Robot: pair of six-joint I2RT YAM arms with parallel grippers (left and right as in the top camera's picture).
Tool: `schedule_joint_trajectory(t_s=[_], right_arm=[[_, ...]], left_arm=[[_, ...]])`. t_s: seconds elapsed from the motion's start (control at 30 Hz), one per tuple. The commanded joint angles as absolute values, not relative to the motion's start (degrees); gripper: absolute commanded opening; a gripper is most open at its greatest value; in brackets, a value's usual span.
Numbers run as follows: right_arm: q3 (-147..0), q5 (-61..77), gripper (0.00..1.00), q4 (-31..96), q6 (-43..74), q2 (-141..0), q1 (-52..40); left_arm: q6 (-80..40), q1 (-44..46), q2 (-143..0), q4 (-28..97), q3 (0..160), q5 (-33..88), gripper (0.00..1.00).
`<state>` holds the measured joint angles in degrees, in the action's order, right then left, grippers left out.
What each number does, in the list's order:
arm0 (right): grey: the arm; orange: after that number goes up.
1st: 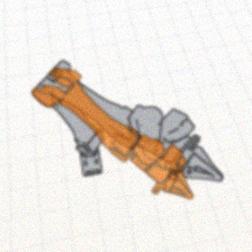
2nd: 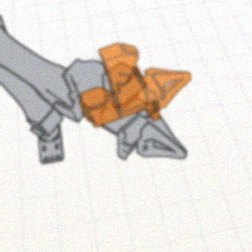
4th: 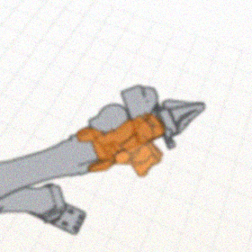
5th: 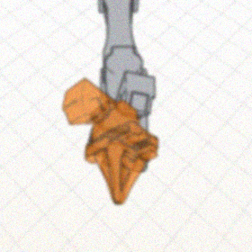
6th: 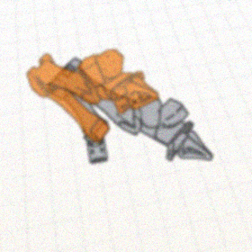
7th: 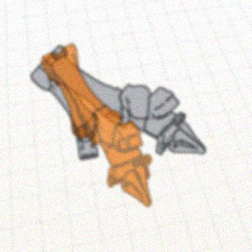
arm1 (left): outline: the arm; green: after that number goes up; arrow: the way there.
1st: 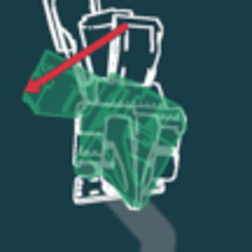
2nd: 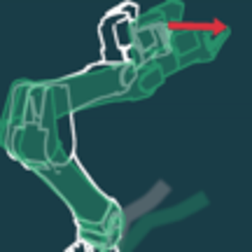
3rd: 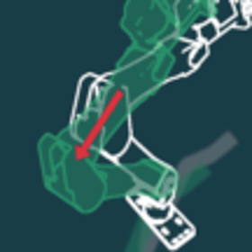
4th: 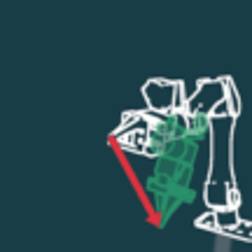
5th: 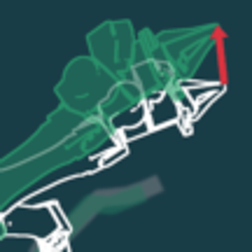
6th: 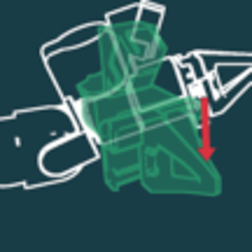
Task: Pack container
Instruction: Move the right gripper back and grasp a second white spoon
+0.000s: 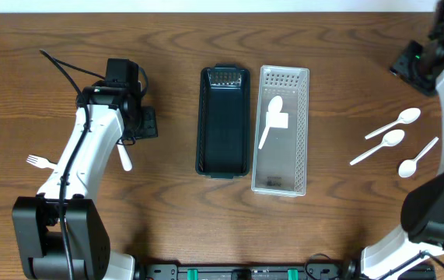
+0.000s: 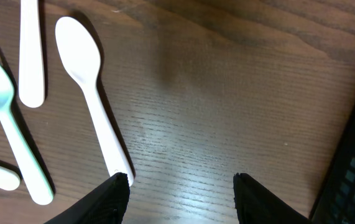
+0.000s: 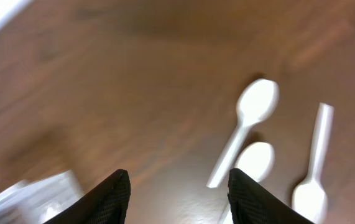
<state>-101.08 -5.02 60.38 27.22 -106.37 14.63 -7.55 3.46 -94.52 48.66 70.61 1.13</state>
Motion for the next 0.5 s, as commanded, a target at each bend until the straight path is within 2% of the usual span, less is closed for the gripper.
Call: schedule_joint_trajectory(t_s=[0.0, 0.47], right_arm=[[-97.78, -4.91, 0.54, 61.14, 28.67, -110.15, 16.82], [-83.05, -4.95, 0.56, 49.47, 28.05, -115.44, 19.25]], left_arm=[[-7.57, 3.29, -95.09, 48.82, 71.59, 0.84, 0.58], [-7.60, 3.29, -95.09, 49.23, 71.59, 0.84, 0.57]])
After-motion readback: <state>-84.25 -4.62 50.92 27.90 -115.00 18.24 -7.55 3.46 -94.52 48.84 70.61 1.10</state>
